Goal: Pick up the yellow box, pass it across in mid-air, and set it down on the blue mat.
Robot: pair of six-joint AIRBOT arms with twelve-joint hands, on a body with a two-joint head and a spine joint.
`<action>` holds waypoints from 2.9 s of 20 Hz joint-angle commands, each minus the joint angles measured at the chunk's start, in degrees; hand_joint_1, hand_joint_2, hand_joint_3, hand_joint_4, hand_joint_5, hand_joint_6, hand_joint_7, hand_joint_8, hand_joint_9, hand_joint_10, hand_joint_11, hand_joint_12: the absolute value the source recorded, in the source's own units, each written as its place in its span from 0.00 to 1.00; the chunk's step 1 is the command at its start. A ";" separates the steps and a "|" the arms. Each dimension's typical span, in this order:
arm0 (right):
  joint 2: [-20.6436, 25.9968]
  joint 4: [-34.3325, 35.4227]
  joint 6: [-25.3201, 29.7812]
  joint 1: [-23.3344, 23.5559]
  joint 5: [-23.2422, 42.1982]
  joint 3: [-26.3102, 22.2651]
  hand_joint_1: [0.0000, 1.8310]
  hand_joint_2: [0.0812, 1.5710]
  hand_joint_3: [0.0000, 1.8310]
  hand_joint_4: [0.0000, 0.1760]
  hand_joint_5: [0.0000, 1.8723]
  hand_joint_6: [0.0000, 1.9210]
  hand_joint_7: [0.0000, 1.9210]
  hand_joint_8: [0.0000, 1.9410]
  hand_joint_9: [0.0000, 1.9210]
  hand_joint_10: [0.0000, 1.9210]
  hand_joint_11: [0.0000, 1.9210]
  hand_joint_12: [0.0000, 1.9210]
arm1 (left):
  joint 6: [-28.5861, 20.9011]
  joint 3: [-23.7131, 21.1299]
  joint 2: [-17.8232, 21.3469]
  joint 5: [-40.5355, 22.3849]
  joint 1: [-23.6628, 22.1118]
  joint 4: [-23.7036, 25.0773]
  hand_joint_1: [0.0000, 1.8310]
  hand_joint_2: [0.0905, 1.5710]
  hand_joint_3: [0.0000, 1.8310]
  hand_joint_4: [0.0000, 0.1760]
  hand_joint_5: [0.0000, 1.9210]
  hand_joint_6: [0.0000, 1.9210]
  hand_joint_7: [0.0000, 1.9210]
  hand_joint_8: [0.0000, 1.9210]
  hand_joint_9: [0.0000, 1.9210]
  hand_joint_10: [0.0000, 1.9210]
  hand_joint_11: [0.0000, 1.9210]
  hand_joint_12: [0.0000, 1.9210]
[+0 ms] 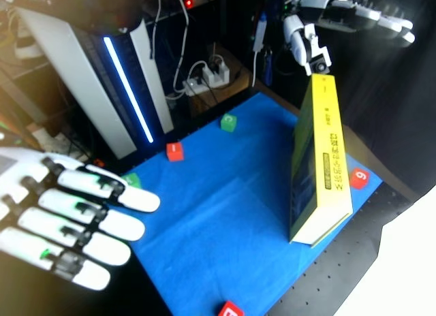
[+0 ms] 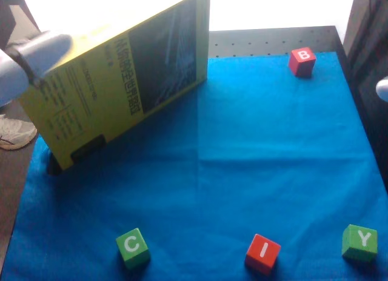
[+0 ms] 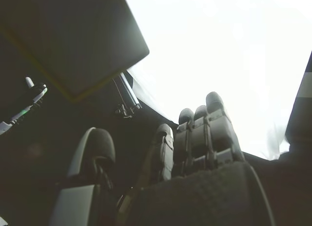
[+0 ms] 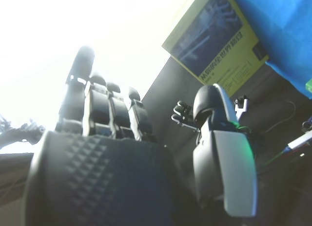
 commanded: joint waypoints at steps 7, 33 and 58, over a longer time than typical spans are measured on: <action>-0.19 0.63 -0.06 0.70 7.34 -0.07 0.10 0.79 0.00 0.48 0.00 0.00 0.00 0.00 0.00 0.00 0.00 0.36 | -0.14 2.73 -3.58 1.63 -1.46 -1.88 0.36 0.64 0.00 0.79 0.00 0.00 0.00 0.00 0.00 0.00 0.00 0.00; -2.67 -8.62 -0.05 10.31 8.41 0.39 0.32 0.77 0.00 0.03 0.00 0.00 0.00 0.00 0.00 0.00 0.00 0.00 | -0.77 3.25 -6.77 4.66 -8.51 10.91 0.75 0.74 0.00 0.00 0.60 1.00 0.74 1.00 0.82 1.00 0.85 1.00; -14.61 -12.95 -0.03 24.85 -14.97 9.42 0.77 0.78 0.00 0.00 0.61 1.00 0.69 1.00 0.77 1.00 0.83 1.00 | -3.59 3.52 -9.87 3.40 -13.29 20.35 0.73 0.73 0.00 0.00 0.63 1.00 0.74 1.00 0.83 1.00 0.87 1.00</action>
